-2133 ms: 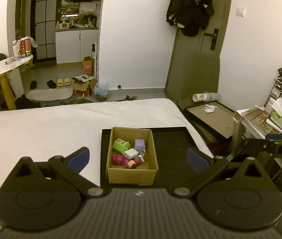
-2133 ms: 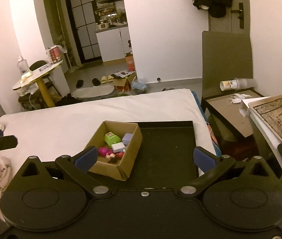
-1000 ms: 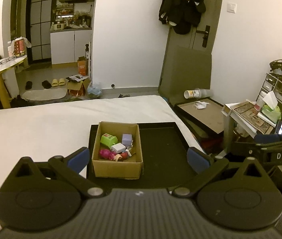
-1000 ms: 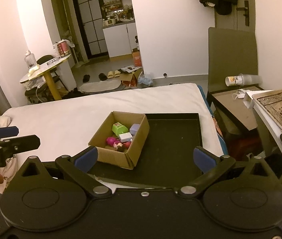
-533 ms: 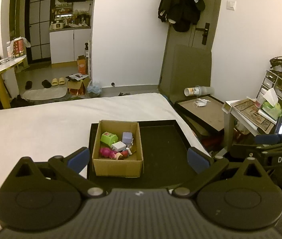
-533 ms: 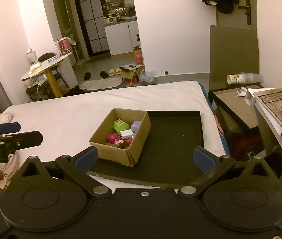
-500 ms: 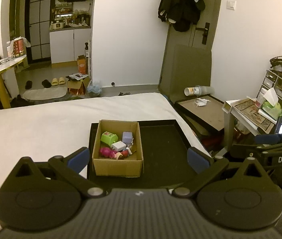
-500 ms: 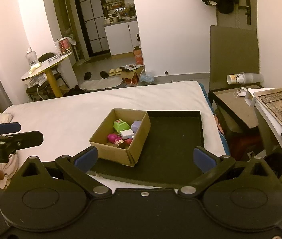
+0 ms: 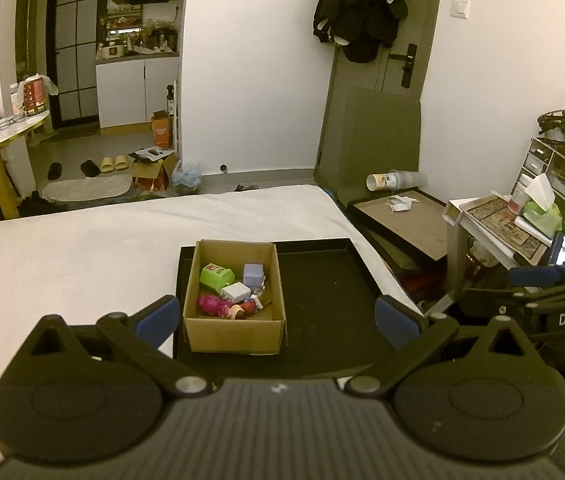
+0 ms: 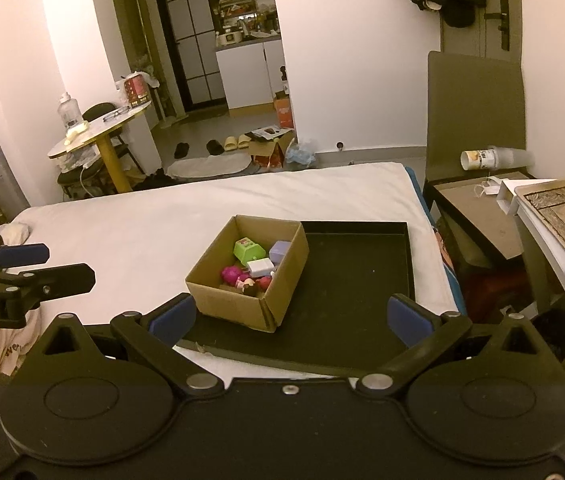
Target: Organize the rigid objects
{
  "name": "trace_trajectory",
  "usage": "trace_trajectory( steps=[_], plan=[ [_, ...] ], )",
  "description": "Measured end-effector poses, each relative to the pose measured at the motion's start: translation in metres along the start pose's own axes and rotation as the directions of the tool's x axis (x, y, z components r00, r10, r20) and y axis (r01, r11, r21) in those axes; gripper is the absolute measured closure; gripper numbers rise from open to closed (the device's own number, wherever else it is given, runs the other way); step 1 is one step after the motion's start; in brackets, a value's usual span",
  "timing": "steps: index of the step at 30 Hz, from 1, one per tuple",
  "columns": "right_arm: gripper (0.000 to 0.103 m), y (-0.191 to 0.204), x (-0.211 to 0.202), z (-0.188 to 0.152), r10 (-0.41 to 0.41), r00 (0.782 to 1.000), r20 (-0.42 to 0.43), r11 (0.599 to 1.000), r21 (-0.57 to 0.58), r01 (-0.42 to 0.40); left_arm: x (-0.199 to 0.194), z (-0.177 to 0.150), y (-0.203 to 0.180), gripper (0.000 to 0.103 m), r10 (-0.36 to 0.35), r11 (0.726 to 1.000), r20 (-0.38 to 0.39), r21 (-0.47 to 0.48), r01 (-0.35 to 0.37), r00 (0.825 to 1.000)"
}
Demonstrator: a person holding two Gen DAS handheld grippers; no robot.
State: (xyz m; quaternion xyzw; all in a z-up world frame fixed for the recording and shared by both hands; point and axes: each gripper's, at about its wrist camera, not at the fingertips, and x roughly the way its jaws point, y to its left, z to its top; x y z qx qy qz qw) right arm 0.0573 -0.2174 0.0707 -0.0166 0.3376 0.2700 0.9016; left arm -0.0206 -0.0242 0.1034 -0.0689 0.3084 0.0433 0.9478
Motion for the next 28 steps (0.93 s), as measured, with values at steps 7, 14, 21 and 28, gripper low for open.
trace_trajectory(
  steps=[7,14,21,28],
  plan=[
    [0.0,0.0,0.0,0.0001,0.001,1.0,0.002,1.0,-0.001,-0.001,0.0002,-0.0006,0.0013,0.0,0.001,1.0,0.0,-0.009,-0.001,1.0],
    [0.0,-0.0007,0.001,-0.0002,-0.007,1.0,0.002,1.0,0.009,0.007,0.0015,-0.0025,0.0043,0.0,0.0,1.0,-0.001,-0.023,0.0,1.0],
    [0.0,-0.002,0.0028,-0.0006,-0.004,1.0,-0.004,1.0,0.011,0.004,0.0017,-0.0017,0.0044,0.0,-0.002,1.0,-0.003,-0.023,0.002,1.0],
    [0.0,-0.0054,0.0043,-0.0027,-0.004,1.0,-0.01,1.0,0.019,0.004,0.0008,-0.0021,0.0032,0.0,0.0,1.0,0.005,-0.007,0.0,1.0]
  ],
)
